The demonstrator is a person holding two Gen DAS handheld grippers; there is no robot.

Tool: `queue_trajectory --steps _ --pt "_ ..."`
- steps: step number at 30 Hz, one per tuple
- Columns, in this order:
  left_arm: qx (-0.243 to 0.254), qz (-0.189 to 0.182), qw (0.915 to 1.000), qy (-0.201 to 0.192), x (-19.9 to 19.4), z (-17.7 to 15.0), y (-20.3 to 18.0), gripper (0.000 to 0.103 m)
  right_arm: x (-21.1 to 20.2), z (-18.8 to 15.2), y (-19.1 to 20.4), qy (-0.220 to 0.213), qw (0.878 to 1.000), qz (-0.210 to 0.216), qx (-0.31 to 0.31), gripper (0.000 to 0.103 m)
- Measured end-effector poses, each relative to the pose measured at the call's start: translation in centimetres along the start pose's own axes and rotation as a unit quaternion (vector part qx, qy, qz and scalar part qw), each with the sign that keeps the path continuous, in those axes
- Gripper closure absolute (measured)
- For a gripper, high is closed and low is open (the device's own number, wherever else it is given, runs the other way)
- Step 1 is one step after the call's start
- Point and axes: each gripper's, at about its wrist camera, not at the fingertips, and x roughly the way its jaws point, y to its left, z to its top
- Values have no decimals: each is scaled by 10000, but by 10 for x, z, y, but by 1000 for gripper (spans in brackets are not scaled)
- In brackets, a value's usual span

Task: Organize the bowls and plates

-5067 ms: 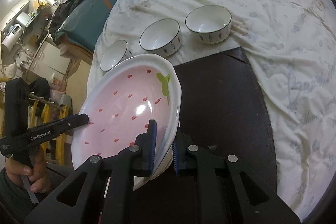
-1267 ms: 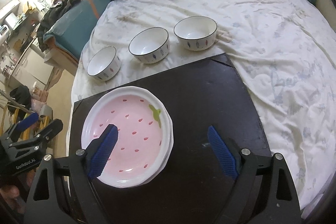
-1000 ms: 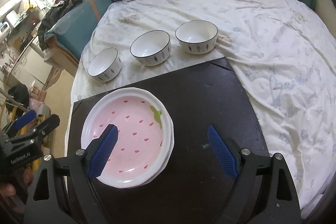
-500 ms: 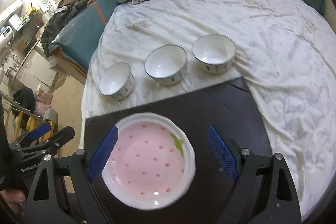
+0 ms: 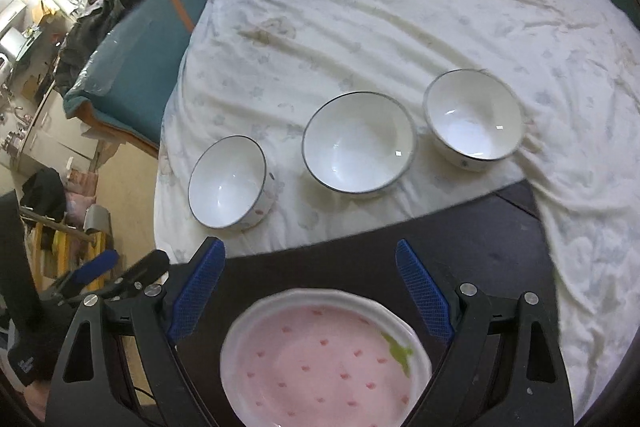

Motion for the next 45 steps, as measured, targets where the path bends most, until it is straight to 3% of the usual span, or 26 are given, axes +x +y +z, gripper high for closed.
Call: queue_trajectory --steps 3,5,7,9,11,13,17,19,22,25,33,37,45 --pt "-107 22 9999 -9 15 11 12 1 25 11 3 232 9995 168 132 14" --pt "-286 -70 9995 150 30 17 21 3 44 17 5 388 9986 279 213 21" --pt "-480 -311 9979 301 44 23 28 19 58 21 5 500 9976 356 336 30" --pt "-601 -527 9955 510 59 28 32 43 70 24 4 587 9969 254 455 34" --pt "-710 -743 9927 627 68 30 35 52 83 26 4 667 9955 298 602 43" --pt "-784 -916 9905 667 74 33 36 54 93 26 5 772 9940 382 673 55" --pt "-826 -1082 9892 553 77 39 35 58 111 29 12 849 9920 570 738 62" --pt "-824 -1060 9892 583 81 41 36 76 119 33 15 876 9918 563 745 67" --pt "-895 -941 9883 800 91 39 38 90 129 36 20 939 9915 536 728 75" --pt "-946 -961 9868 902 98 39 40 90 137 39 27 946 9923 478 643 85" --pt "-555 -763 9909 963 105 34 32 92 154 35 33 1056 9929 163 517 87" --pt "-539 -642 9925 887 94 34 28 93 151 33 35 949 9947 97 394 88" --pt "-382 -755 9941 684 52 29 8 93 118 27 27 738 9964 258 328 88"
